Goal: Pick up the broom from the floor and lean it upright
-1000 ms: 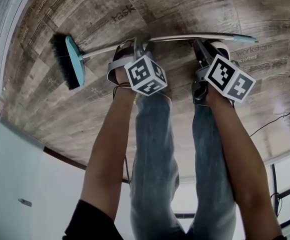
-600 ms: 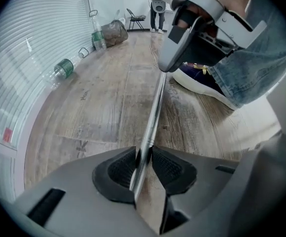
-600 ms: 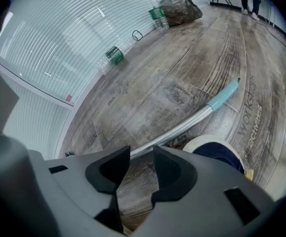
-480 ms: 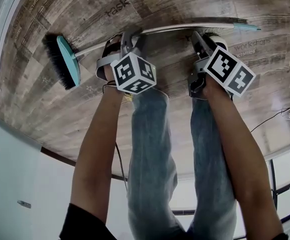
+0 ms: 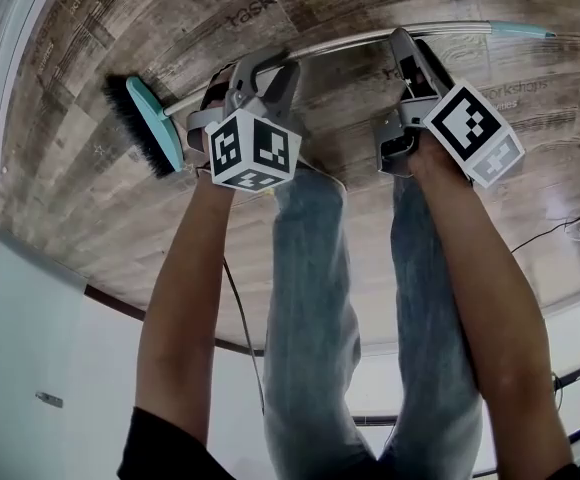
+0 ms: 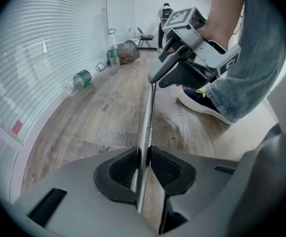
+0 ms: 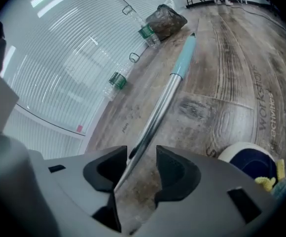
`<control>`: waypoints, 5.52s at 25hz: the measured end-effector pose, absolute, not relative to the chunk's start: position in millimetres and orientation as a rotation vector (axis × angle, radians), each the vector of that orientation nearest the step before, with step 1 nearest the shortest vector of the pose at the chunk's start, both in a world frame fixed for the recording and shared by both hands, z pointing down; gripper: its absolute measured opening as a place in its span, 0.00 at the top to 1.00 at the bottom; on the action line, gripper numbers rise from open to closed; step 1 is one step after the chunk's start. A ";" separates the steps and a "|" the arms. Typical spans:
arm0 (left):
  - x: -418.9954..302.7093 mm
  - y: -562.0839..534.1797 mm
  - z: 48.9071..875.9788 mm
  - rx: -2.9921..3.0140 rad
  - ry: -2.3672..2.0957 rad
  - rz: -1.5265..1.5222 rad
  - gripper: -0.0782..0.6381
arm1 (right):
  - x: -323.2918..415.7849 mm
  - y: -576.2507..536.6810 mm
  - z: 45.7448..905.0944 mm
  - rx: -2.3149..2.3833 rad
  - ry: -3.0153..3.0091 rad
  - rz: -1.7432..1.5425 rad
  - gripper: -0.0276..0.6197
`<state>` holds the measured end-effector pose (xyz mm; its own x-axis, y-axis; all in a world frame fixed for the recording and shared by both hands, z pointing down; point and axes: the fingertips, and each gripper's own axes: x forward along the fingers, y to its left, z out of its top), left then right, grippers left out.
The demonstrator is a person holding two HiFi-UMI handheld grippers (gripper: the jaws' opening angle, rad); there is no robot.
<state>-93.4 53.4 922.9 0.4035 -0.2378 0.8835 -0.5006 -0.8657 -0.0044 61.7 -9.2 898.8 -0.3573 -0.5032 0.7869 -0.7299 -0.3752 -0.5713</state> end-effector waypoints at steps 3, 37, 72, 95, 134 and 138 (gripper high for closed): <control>-95.3 51.9 908.3 2.413 -0.641 1.448 0.76 | 50.3 -28.9 880.4 1.650 -1.716 1.825 0.67; -227.8 -30.6 464.3 2.140 -1.318 0.929 0.76 | -223.8 -99.5 297.5 0.489 -2.727 0.707 0.83; -329.7 -106.8 163.3 2.540 -1.427 0.141 0.78 | -360.6 -57.6 260.8 0.139 -2.701 0.352 0.83; -399.8 -221.7 314.3 2.309 -1.244 0.426 0.79 | -428.6 -158.5 400.0 0.426 -2.448 0.680 0.82; -414.4 -261.4 352.1 2.304 -1.136 0.577 0.80 | -457.6 -195.6 431.2 0.517 -2.298 0.792 0.82; -413.7 -262.5 354.4 2.299 -1.135 0.606 0.80 | -456.2 -196.2 433.3 0.498 -2.278 0.800 0.82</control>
